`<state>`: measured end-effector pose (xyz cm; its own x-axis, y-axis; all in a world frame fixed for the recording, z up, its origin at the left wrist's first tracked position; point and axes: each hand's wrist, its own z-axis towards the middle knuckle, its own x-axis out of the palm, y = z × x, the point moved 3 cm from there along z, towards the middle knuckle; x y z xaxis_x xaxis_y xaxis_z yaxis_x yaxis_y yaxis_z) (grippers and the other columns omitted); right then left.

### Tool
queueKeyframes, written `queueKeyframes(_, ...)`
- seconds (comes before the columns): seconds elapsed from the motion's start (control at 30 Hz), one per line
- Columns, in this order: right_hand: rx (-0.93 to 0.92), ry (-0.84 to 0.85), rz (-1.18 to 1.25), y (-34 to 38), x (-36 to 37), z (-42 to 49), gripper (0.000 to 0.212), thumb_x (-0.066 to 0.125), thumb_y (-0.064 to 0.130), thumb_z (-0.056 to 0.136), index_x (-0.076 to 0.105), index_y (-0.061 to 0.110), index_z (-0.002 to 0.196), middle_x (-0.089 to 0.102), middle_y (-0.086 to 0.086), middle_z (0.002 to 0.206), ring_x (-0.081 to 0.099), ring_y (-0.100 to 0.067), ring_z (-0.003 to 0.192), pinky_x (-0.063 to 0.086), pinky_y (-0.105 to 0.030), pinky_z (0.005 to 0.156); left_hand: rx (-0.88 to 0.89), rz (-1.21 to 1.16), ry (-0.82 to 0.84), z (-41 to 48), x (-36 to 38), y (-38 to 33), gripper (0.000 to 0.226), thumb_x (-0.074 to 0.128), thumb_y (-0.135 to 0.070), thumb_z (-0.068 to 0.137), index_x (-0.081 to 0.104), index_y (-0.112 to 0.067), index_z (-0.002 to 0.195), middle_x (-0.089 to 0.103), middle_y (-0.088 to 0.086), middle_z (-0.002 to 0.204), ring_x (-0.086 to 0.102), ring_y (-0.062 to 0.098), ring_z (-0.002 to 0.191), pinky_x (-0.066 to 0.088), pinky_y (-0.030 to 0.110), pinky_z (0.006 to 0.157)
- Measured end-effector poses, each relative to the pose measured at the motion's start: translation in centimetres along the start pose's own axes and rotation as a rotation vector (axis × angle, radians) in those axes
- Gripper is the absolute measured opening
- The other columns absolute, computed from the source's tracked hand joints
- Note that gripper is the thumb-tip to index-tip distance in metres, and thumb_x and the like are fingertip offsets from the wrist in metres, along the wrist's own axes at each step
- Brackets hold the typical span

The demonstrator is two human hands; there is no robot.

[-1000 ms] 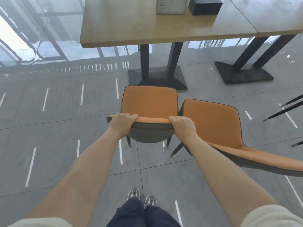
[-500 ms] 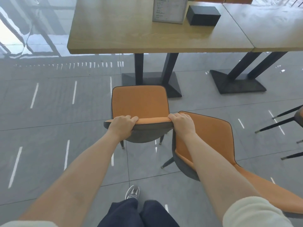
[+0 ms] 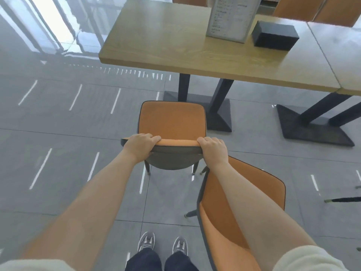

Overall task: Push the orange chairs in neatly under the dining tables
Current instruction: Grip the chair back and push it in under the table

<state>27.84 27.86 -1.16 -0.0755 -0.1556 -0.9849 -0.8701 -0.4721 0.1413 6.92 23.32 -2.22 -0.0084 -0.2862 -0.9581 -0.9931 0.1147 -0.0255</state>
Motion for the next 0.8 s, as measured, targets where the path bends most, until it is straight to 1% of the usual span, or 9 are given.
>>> queueKeyframes(0.17,-0.018,0.009,0.005,-1.0,-0.3,1.6,0.021,0.041,0.004,0.094,0.056,0.009,0.107,0.065,-0.011,0.102,0.057,-0.029,0.093,0.041,-0.035,0.089,-0.014,0.007,0.006,1.4,-0.6,0.0,0.036,0.053,-0.015,0.089,0.046,-0.016,0.125,0.061,0.008,0.113,0.059,0.028,0.101,0.046,0.037,0.084)
queueKeyframes(0.33,-0.026,-0.005,0.018,-1.4,-0.4,3.5,0.02,0.043,0.01,0.096,0.057,0.011,0.111,0.066,-0.009,0.104,0.059,-0.026,0.094,0.042,-0.034,0.09,-0.034,0.018,0.004,3.0,-0.9,0.6,0.035,0.052,-0.015,0.09,0.046,-0.017,0.124,0.061,0.008,0.113,0.059,0.029,0.103,0.045,0.037,0.084)
queueKeyframes(0.53,-0.017,-0.041,0.035,-0.6,-0.2,5.8,0.016,0.046,0.004,0.093,0.06,0.006,0.101,0.068,-0.013,0.094,0.061,-0.03,0.085,0.045,-0.035,0.083,-0.046,0.011,0.005,4.7,-1.5,2.8,0.037,0.051,-0.012,0.09,0.046,-0.017,0.126,0.06,0.008,0.114,0.057,0.029,0.105,0.044,0.037,0.084)
queueKeyframes(0.7,-0.01,-0.058,0.042,0.1,0.0,7.7,0.016,0.046,0.002,0.092,0.06,0.006,0.099,0.067,-0.014,0.09,0.06,-0.03,0.082,0.045,-0.037,0.083,-0.047,0.009,-0.015,5.9,-2.0,4.5,0.036,0.049,-0.011,0.09,0.046,-0.017,0.126,0.061,0.008,0.114,0.058,0.029,0.103,0.043,0.036,0.084)
queueKeyframes(0.8,-0.028,-0.063,0.038,0.8,0.3,8.3,0.014,0.047,0.005,0.093,0.059,0.008,0.1,0.067,-0.011,0.09,0.06,-0.027,0.08,0.045,-0.035,0.082,-0.053,0.019,-0.023,6.1,-2.2,5.5,0.037,0.046,-0.007,0.09,0.047,-0.017,0.125,0.061,0.009,0.113,0.058,0.029,0.102,0.043,0.036,0.085)
